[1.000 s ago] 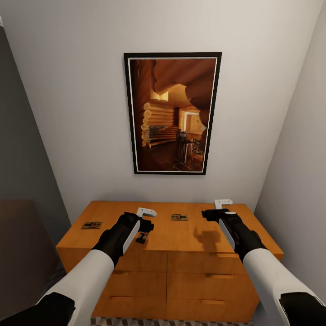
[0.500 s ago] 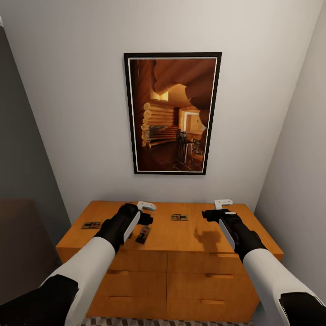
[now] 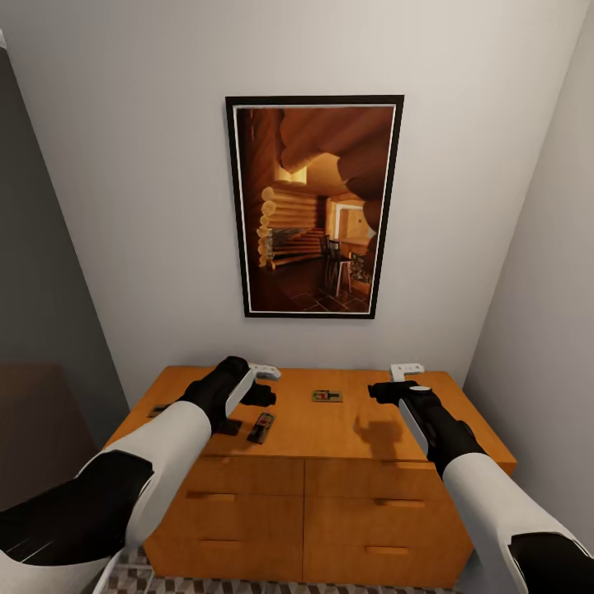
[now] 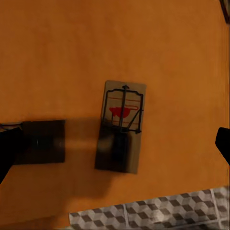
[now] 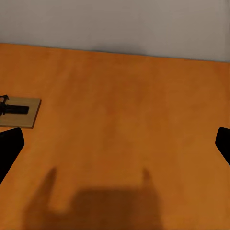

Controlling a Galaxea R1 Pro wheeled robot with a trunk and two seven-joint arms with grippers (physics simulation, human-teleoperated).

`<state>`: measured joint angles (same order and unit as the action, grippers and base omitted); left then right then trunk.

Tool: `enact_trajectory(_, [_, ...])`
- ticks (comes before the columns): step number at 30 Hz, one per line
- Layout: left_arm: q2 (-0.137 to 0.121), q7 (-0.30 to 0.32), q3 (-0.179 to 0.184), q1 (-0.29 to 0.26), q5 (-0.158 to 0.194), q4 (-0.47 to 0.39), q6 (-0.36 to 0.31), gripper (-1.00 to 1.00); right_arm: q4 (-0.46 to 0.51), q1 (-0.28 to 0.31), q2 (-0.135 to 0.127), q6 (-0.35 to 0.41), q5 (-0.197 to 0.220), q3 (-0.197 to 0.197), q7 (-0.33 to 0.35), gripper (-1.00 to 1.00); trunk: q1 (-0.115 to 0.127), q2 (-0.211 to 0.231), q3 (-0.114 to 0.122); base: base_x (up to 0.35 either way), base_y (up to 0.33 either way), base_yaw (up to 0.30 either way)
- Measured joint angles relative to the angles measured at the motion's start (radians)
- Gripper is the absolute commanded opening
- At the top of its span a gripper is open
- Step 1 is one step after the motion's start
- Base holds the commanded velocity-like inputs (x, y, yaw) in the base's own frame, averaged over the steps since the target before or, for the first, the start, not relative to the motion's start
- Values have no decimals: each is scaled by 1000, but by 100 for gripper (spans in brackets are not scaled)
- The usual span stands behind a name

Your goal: Take the four mousetraps from the cabinet in the bathroom and place them on the bathroom floor. Make sure all four end up on the same floor surface, and ensure that at least two of them are either under or directly next to the same bathroom sink.

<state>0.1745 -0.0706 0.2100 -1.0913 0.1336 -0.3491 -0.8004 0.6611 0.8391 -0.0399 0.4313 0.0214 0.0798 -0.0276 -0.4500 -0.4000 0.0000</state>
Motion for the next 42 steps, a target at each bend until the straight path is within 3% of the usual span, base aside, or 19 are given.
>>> enact_trajectory(1, [0, 0, -2, -4, 24, 22, 4, 100, 0, 0, 0, 0, -1, 0, 0, 100, 0, 0, 0, 0, 0, 0])
enact_trajectory(6, [0, 0, -3, -5, 40, 61, 11, 100, 0, 0, 0, 0, 0, 0, 0, 100, 0, 0, 0, 0, 0, 0])
enact_trajectory(28, [0, 43, -4, 2, 46, 114, 34, 100, 0, 0, 0, -3, 0, 1, 0, 100, 0, 0, 0, 0, 0, 0])
enact_trajectory(42, [0, 71, -4, 2, 46, 119, 36, 100, -1, 0, 0, -72, 7, 2, 0, 100, 0, 0, 0, 0, 0, 0])
